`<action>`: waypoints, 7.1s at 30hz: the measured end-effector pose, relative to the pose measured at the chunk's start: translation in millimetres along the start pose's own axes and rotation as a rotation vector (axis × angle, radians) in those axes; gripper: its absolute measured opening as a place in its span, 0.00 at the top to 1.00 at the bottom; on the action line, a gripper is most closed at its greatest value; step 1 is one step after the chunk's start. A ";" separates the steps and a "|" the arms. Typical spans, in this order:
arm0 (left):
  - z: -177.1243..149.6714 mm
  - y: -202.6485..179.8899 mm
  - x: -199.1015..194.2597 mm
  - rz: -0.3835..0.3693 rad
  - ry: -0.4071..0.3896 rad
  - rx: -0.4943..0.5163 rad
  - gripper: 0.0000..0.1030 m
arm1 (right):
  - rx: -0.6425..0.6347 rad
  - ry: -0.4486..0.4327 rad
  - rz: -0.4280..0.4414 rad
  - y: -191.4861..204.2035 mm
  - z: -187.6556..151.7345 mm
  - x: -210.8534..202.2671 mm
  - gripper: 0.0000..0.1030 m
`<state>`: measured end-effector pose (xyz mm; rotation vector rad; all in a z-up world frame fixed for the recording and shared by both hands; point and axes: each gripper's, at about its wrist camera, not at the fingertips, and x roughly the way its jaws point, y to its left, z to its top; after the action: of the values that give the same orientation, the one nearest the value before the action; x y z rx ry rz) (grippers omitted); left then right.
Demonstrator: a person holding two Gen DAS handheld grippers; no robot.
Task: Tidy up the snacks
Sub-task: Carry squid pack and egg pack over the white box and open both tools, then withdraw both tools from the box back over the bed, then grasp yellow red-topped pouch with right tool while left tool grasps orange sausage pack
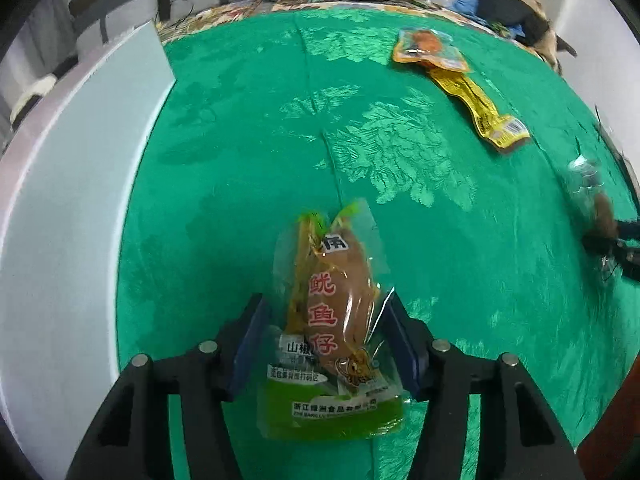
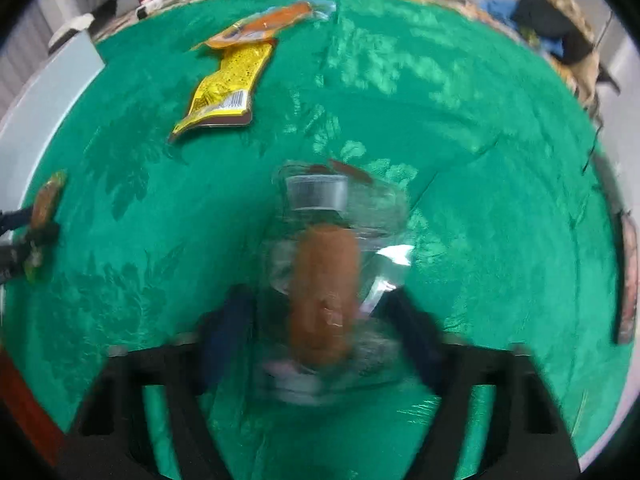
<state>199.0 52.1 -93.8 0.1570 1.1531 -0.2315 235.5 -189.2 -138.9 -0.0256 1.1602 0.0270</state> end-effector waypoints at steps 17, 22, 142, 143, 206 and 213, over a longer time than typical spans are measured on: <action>-56.0 28.1 -115.3 -0.280 -0.271 -0.327 0.47 | 0.116 -0.113 0.313 7.3 -29.9 -87.5 0.56; -70.4 71.5 -159.4 -0.294 -0.359 -0.427 0.47 | 0.033 -0.136 0.406 68.9 -6.4 -109.2 0.56; 30.4 -29.7 34.5 0.050 -0.208 -0.117 0.00 | 0.147 -0.275 -0.094 -42.6 -31.4 -8.3 0.12; 30.4 -29.6 34.5 0.050 -0.208 -0.117 0.00 | 0.134 -0.254 -0.092 -41.7 -27.5 -7.8 0.13; 30.3 -30.1 35.7 0.051 -0.209 -0.117 0.00 | 0.104 -0.279 -0.080 -68.0 -23.7 -10.5 0.16; 30.7 -29.9 35.9 0.053 -0.209 -0.123 0.00 | 0.104 -0.279 -0.080 -68.0 -23.6 -10.4 0.16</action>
<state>232.2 12.2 -114.6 0.0529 0.9510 -0.1264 212.2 -258.1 -138.3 0.0231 0.8794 -0.0978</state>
